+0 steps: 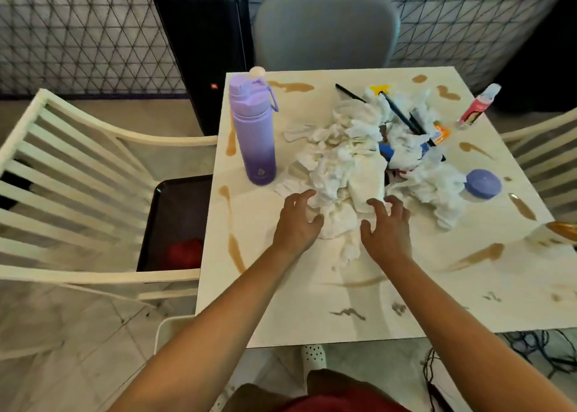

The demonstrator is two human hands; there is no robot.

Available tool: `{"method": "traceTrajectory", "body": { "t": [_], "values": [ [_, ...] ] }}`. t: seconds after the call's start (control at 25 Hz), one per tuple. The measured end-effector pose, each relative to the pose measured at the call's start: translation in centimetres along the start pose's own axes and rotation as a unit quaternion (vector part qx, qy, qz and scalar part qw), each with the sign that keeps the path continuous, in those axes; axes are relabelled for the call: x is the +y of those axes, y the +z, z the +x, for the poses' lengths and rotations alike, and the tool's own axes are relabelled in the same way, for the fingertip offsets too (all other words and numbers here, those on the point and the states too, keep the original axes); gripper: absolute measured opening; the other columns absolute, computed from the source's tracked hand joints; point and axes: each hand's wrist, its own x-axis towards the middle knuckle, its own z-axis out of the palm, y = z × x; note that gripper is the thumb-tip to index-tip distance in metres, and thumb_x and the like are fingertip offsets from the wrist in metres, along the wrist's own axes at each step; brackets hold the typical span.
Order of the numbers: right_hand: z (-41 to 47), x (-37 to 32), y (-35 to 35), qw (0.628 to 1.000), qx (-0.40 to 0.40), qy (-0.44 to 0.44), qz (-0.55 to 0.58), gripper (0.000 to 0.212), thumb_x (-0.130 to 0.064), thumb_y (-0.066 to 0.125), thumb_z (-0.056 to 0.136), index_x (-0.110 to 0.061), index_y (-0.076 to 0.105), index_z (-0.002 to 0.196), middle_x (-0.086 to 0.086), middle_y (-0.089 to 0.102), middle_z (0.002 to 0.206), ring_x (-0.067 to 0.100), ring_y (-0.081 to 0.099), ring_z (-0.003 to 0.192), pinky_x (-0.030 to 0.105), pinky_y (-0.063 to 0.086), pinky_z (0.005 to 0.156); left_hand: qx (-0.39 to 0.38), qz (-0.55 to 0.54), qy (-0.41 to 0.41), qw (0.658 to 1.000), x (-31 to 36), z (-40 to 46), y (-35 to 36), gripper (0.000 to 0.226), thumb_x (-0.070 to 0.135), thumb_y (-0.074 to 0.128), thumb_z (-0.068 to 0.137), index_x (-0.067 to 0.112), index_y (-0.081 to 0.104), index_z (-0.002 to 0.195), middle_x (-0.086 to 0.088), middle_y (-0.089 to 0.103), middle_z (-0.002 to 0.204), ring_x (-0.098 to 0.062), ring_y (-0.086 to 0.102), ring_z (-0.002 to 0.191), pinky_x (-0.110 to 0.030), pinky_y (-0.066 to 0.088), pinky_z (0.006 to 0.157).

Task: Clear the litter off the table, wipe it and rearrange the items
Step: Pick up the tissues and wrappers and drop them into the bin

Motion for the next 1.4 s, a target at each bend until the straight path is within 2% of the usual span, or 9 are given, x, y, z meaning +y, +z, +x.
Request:
{"method": "traceTrajectory", "body": {
  "t": [0.24, 0.36, 0.44, 0.6, 0.72, 0.88, 1.04, 1.24, 1.4],
  "values": [
    [5.9, 0.6, -1.2, 0.993, -0.040, 0.077, 0.077, 0.066, -0.023, 0.062, 0.082, -0.010, 0.029, 0.139, 0.019, 0.029, 0.141, 0.039, 0.028, 0.129, 0.044, 0.030, 0.103, 0.027, 0.100, 0.023, 0.994, 3.3, 4.4, 3.4, 0.073, 0.029, 0.067, 0.081, 0.033, 0.028, 0.143, -0.007, 0.017, 0.152, -0.028, 0.029, 0.136, -0.034, 0.035, 0.104],
    [7.4, 0.2, -0.7, 0.973, -0.093, 0.160, 0.138, 0.088, -0.029, 0.069, 0.078, -0.013, 0.012, 0.144, 0.018, 0.028, 0.142, 0.039, 0.027, 0.131, 0.050, 0.031, 0.103, 0.012, 0.157, 0.022, 0.987, 3.5, 5.7, 3.9, 0.069, 0.027, 0.065, 0.083, 0.032, 0.030, 0.142, -0.006, 0.011, 0.154, -0.030, 0.039, 0.129, -0.036, 0.041, 0.098],
    [8.0, 0.3, -0.1, 0.963, -0.105, 0.188, 0.163, 0.095, -0.031, 0.071, 0.077, -0.015, 0.007, 0.145, 0.019, 0.031, 0.141, 0.040, 0.030, 0.131, 0.053, 0.032, 0.102, 0.005, 0.143, 0.000, 0.990, 3.3, 6.5, 4.1, 0.055, 0.018, 0.061, 0.086, 0.025, 0.039, 0.136, -0.006, 0.018, 0.149, -0.030, 0.050, 0.118, -0.035, 0.045, 0.092],
    [8.5, 0.9, 0.5, 0.950, -0.107, 0.191, 0.220, 0.095, -0.026, 0.071, 0.077, -0.018, 0.006, 0.145, 0.020, 0.038, 0.139, 0.040, 0.037, 0.128, 0.049, 0.034, 0.102, 0.064, 0.007, -0.033, 0.997, 3.5, 6.8, 4.0, 0.028, 0.004, 0.055, 0.088, 0.008, 0.056, 0.115, -0.012, 0.057, 0.119, -0.025, 0.058, 0.102, -0.012, 0.038, 0.079],
    [8.4, 1.5, 0.2, 0.951, -0.088, 0.188, 0.230, 0.092, -0.024, 0.069, 0.078, -0.017, 0.008, 0.147, 0.018, 0.035, 0.142, 0.040, 0.033, 0.129, 0.050, 0.032, 0.104, 0.126, -0.098, -0.046, 0.986, 4.5, 6.1, 3.6, 0.023, 0.003, 0.054, 0.088, 0.007, 0.059, 0.110, -0.006, 0.064, 0.095, -0.015, 0.056, 0.082, -0.004, 0.037, 0.064],
    [7.2, 2.1, -0.7, 0.949, -0.052, 0.176, 0.258, 0.086, -0.020, 0.066, 0.080, -0.015, 0.012, 0.146, 0.017, 0.033, 0.140, 0.037, 0.034, 0.128, 0.045, 0.034, 0.102, 0.165, -0.187, -0.052, 0.967, 4.6, 4.8, 2.9, 0.028, 0.000, 0.046, 0.088, 0.015, 0.058, 0.109, 0.002, 0.061, 0.096, -0.018, 0.058, 0.090, -0.030, 0.049, 0.083],
    [5.2, 2.2, -1.5, 0.935, -0.037, 0.177, 0.306, 0.080, -0.018, 0.064, 0.082, -0.013, 0.015, 0.145, 0.017, 0.032, 0.137, 0.033, 0.036, 0.125, 0.037, 0.037, 0.093, 0.176, -0.272, -0.118, 0.939, 3.4, 4.0, 2.0, 0.030, -0.003, 0.039, 0.087, 0.019, 0.058, 0.094, 0.001, 0.061, 0.093, -0.022, 0.058, 0.096, -0.040, 0.049, 0.088],
    [1.3, 1.7, -1.2, 0.915, 0.000, 0.158, 0.372, 0.078, -0.017, 0.065, 0.082, -0.011, 0.018, 0.144, 0.012, 0.032, 0.140, 0.024, 0.037, 0.125, 0.023, 0.030, 0.089, 0.144, -0.444, -0.149, 0.872, 3.9, 2.4, 0.0, 0.032, -0.007, 0.039, 0.089, 0.017, 0.060, 0.096, -0.003, 0.064, 0.094, -0.018, 0.062, 0.087, -0.026, 0.057, 0.067],
    [-1.8, 0.6, -0.5, 0.899, 0.031, 0.122, 0.419, 0.088, -0.033, 0.063, 0.071, -0.010, 0.020, 0.143, 0.008, 0.032, 0.143, 0.014, 0.033, 0.128, 0.006, 0.029, 0.091, 0.146, -0.479, -0.141, 0.854, 3.7, 0.5, -1.8, 0.031, -0.005, 0.041, 0.092, 0.019, 0.060, 0.095, 0.000, 0.066, 0.095, -0.016, 0.063, 0.088, -0.028, 0.056, 0.074]
  ]
}}
